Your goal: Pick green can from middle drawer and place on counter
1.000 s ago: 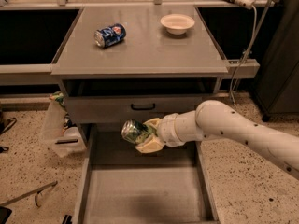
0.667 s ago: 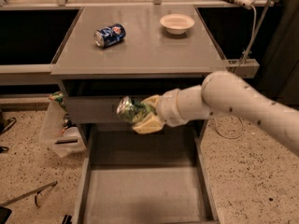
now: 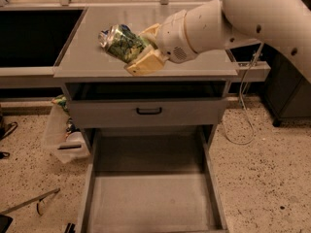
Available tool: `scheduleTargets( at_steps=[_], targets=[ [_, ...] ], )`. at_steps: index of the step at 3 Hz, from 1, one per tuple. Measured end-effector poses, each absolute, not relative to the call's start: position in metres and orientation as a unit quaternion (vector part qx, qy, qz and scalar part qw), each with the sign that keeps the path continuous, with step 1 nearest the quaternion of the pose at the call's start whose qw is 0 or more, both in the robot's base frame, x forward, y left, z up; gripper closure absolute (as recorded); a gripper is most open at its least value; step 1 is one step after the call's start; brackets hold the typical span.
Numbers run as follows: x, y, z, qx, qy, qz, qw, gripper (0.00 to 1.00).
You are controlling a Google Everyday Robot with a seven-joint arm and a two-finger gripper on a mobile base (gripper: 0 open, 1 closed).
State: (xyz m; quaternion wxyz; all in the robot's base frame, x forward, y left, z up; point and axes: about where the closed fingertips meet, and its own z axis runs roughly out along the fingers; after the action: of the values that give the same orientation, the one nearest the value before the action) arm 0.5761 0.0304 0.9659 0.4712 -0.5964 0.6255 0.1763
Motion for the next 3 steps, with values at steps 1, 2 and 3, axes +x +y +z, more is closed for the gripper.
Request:
scheduleTargets(
  at_steps=[1, 2, 3],
  targets=[
    [0.576, 0.03, 0.966, -0.596, 0.625, 0.176, 0.471, 1.0],
    [0.585, 0.031, 0.967, -0.604, 0.624, 0.164, 0.467, 1.0],
    [0.629, 0.02, 0.964, -0.615, 0.631, 0.132, 0.453, 1.0]
  ],
)
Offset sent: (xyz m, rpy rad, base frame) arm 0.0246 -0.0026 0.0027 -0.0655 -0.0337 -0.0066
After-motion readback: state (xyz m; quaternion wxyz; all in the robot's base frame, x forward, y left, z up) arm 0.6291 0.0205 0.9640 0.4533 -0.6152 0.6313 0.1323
